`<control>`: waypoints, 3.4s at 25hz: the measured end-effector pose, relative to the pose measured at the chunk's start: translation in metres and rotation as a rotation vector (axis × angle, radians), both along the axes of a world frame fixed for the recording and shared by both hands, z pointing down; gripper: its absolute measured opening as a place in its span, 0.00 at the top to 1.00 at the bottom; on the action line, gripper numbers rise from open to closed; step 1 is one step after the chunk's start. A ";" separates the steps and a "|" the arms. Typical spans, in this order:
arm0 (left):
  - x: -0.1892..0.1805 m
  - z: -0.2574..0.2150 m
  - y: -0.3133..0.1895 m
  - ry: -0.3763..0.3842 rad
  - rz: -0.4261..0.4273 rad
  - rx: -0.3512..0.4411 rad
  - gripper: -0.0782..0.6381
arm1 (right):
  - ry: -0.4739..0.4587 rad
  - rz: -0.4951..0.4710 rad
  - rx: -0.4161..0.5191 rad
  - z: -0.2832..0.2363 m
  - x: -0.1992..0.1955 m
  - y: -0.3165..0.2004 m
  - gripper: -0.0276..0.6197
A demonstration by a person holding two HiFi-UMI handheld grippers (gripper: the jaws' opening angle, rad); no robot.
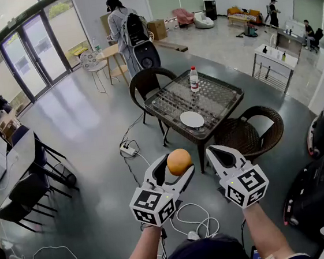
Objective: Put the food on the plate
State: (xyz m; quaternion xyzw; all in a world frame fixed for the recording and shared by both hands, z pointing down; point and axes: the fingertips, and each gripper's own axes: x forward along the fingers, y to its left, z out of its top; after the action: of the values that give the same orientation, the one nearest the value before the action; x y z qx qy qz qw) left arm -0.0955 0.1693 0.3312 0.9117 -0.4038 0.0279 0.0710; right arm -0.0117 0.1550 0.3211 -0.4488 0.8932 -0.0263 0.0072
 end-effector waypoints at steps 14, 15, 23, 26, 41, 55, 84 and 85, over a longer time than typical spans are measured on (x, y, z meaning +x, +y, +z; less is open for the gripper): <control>0.002 0.001 -0.003 0.007 0.008 -0.003 0.41 | -0.024 0.006 -0.017 0.000 0.005 -0.003 0.95; 0.002 0.001 -0.004 0.008 0.009 -0.003 0.41 | -0.022 0.007 -0.017 0.000 0.004 -0.004 0.95; -0.003 0.001 -0.016 0.021 0.035 0.006 0.41 | -0.009 0.037 -0.019 0.004 -0.001 -0.015 0.95; -0.002 0.002 -0.020 0.023 0.053 0.012 0.41 | 0.000 0.050 -0.017 0.006 -0.002 -0.018 0.95; 0.016 0.024 -0.086 0.014 0.065 -0.026 0.41 | -0.007 0.074 -0.046 0.025 0.022 -0.084 0.95; 0.042 0.050 -0.208 -0.030 0.001 -0.075 0.41 | -0.037 -0.013 -0.098 0.047 0.046 -0.228 0.95; 0.096 0.074 -0.369 -0.086 -0.096 -0.124 0.41 | -0.095 -0.103 -0.145 0.065 0.109 -0.386 0.95; 0.096 0.073 -0.372 -0.085 -0.088 -0.120 0.41 | -0.093 -0.096 -0.143 0.065 0.109 -0.388 0.95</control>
State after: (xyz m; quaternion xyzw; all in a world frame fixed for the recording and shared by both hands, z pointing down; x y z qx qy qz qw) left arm 0.0006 -0.2029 0.4044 0.8852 -0.4436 0.0875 0.1097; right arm 0.0973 -0.2329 0.3857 -0.4030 0.9083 -0.1109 0.0154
